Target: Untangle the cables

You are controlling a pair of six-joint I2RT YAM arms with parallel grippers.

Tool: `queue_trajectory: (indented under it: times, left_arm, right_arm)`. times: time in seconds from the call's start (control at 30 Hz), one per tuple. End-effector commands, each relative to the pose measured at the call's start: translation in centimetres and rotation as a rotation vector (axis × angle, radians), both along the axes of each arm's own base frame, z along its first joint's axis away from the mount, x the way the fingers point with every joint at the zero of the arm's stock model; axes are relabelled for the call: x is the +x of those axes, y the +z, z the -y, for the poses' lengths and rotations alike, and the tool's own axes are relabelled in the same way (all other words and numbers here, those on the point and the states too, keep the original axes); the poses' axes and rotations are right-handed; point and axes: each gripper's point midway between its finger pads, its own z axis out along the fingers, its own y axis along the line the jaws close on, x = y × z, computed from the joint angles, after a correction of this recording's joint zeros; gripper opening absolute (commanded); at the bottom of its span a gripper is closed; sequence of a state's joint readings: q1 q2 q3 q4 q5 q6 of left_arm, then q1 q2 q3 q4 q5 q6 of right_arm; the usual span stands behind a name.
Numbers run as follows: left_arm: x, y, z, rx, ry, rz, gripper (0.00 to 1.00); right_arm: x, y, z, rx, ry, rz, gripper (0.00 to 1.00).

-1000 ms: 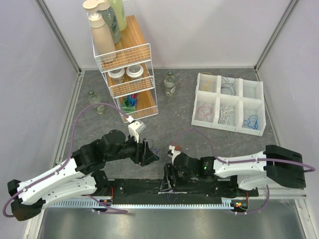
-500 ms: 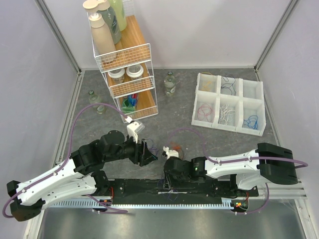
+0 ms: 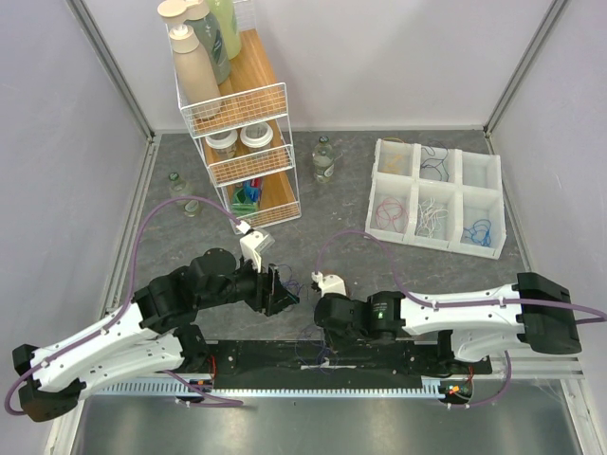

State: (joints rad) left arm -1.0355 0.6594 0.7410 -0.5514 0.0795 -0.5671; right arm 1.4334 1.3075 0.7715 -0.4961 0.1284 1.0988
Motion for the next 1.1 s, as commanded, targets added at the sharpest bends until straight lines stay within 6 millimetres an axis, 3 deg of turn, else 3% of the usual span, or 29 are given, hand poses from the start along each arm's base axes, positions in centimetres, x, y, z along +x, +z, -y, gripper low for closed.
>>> queue_trajectory:
  times: [0.0, 0.1, 0.23, 0.4, 0.57, 0.67, 0.77, 1.07]
  left_arm:
    - [0.5, 0.7, 0.6, -0.018, -0.015, 0.048, 0.66]
    - [0.3, 0.7, 0.7, -0.021, -0.025, 0.043, 0.66]
    - [0.3, 0.5, 0.6, -0.016, -0.024, 0.042, 0.66]
    - [0.1, 0.4, 0.6, -0.025, -0.025, 0.038, 0.66]
    - [0.1, 0.6, 0.5, -0.036, -0.024, 0.04, 0.65]
    - [-0.1, 0.6, 0.3, -0.04, -0.023, 0.039, 0.65]
    - [-0.2, 0.5, 0.1, -0.041, -0.02, 0.04, 0.65]
    - [-0.1, 0.8, -0.3, -0.053, -0.007, 0.052, 0.65]
  right_arm:
    - [0.9, 0.0, 2.7, -0.138, 0.051, 0.076, 0.1]
    - [0.0, 0.1, 1.8, -0.088, 0.06, 0.029, 0.17]
    - [-0.4, 0.4, 1.2, -0.024, 0.021, -0.001, 0.5]
    - [-0.9, -0.3, 0.3, 0.034, -0.036, -0.058, 0.67]
    - [-0.6, -0.7, -1.3, 0.079, -0.118, -0.098, 0.66]
    - [0.0, -1.1, -1.6, 0.073, -0.169, -0.088, 0.59]
    - [0.3, -1.6, -1.5, 0.066, -0.201, -0.082, 0.49]
    - [0.8, -2.8, -0.5, 0.034, -0.239, -0.075, 0.46]
